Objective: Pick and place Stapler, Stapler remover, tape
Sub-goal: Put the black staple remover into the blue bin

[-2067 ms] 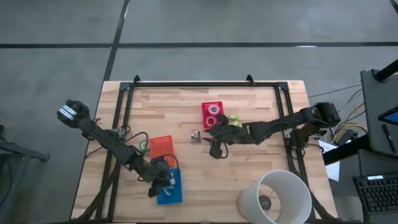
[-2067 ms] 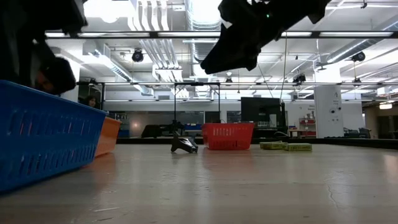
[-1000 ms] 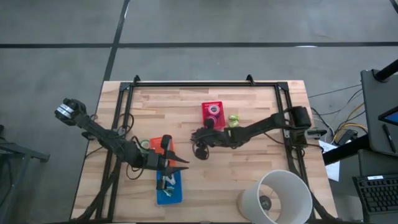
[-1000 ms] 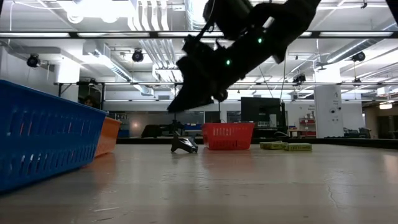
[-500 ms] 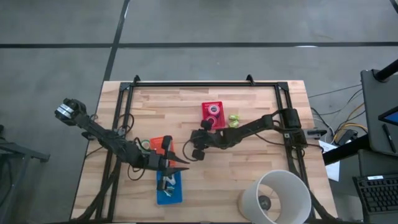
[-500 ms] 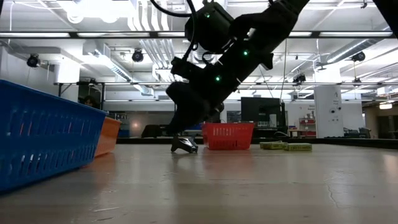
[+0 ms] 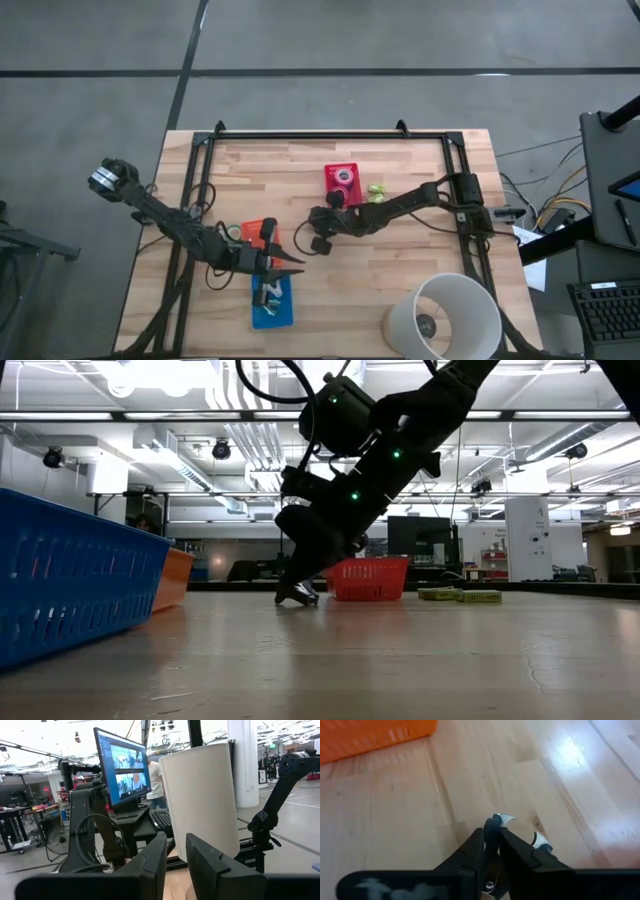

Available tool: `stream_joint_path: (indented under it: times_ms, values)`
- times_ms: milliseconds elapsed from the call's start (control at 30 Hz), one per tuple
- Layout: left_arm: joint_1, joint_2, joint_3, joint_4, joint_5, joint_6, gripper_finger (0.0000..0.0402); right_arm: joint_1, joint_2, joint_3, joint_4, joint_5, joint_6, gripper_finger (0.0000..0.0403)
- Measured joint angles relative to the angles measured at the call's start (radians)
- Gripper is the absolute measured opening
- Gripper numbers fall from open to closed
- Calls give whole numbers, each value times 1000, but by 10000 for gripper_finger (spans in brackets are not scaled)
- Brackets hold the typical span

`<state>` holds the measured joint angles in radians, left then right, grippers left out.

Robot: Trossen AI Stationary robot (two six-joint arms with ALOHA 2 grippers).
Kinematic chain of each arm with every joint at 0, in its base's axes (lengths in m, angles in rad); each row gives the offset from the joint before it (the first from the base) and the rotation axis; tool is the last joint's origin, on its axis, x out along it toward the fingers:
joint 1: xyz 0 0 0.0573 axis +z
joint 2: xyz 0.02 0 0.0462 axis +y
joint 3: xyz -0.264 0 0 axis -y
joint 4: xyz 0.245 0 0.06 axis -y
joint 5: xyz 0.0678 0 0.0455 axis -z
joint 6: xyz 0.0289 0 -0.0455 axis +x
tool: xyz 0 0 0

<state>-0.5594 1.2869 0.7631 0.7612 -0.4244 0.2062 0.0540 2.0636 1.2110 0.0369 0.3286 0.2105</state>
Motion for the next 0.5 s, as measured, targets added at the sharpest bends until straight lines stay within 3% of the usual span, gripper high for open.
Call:
stream_joint_path:
  times_ms: [233, 500]
  values:
    - [0, 0, 0, 0, 0, 0, 76, -1, 0, 0, 4, -19, -7, 11]
    - [0, 0, 0, -11, 0, 2, 76, 1, -26, -1, -5, -23, -36, 8]
